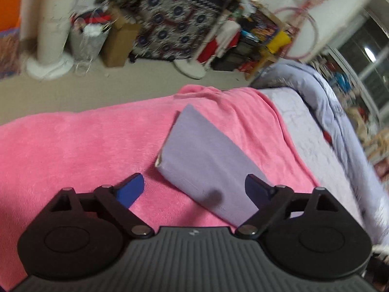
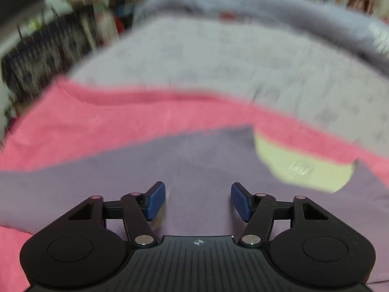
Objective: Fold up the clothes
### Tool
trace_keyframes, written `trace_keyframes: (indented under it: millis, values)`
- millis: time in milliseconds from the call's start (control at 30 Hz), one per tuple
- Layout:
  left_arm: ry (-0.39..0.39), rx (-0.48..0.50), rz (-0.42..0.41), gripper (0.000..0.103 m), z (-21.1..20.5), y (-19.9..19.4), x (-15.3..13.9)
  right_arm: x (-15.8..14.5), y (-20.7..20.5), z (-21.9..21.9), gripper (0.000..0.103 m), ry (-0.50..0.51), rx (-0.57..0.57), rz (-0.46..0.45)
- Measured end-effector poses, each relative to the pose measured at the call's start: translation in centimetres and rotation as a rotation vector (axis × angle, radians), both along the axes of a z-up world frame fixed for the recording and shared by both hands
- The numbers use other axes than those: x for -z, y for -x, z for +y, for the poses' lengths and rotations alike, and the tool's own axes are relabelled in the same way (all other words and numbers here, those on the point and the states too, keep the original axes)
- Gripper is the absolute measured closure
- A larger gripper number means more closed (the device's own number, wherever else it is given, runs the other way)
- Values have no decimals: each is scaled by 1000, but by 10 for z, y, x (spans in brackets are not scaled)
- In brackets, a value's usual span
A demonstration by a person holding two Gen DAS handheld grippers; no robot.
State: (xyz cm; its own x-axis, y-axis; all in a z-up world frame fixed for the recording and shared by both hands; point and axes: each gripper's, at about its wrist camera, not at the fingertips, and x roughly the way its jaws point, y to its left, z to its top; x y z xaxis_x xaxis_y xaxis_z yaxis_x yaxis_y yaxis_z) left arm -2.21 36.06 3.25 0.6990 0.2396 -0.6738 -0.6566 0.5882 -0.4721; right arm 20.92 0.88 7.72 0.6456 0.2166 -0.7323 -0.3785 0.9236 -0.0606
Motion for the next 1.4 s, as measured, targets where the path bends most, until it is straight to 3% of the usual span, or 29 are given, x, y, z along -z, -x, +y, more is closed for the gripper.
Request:
trace_keyframes:
  millis: [67, 100, 167, 233, 300, 367, 500, 567, 600, 700, 800, 900, 1000, 1167, 1267, 1367, 1400]
  values:
    - [-60, 40, 21, 5, -9, -6, 0, 4, -8, 2, 3, 3, 18, -16]
    - [-85, 58, 33, 3, -12, -10, 0, 6, -12, 2, 0, 5, 27, -25]
    - [-104, 74, 45, 0, -15, -15, 0, 10, -19, 4, 2, 8, 45, -41]
    - [-95, 69, 40, 0, -15, -18, -2, 14, -27, 6, 12, 11, 63, -57]
    - [-76, 57, 21, 0, -12, -16, -2, 18, -35, 7, 0, 14, 81, -74]
    - [-65, 54, 8, 0, -11, -12, -2, 18, -26, 11, 0, 126, 65, -181]
    - [-70, 64, 7, 0, -9, -9, -1, 58, -27, 28, 0, 316, -52, -77]
    - [-77, 70, 12, 0, -9, -9, 0, 68, -28, 31, 0, 285, -50, -191]
    - [-78, 71, 13, 0, -9, -9, 0, 74, -38, 37, 0, 286, -44, -189]
    - [-77, 72, 18, 0, -8, -10, 0, 73, -80, 45, 0, 192, 8, -126]
    - [-64, 57, 13, 0, -6, -11, -1, 58, -93, 43, 0, 155, 89, -42]
    - [-16, -25, -39, 0, -2, -7, 0, 51, -60, 33, 0, 121, 92, -51]
    - [23, -127, -98, 1, -1, -2, 3, 62, -18, 20, 0, 129, 106, -5]
    - [4, -209, -93, 3, -8, -8, 3, 61, 33, -12, 0, -4, 208, 95]
    - [-3, -233, -61, 16, -9, -14, 0, 60, 55, -25, 0, -36, 228, 122]
    - [36, -263, -72, 44, -4, -14, 0, 55, 61, -31, 0, -39, 228, 143]
    - [60, -266, -81, 63, -1, -14, 0, 54, 61, -34, 0, -39, 229, 151]
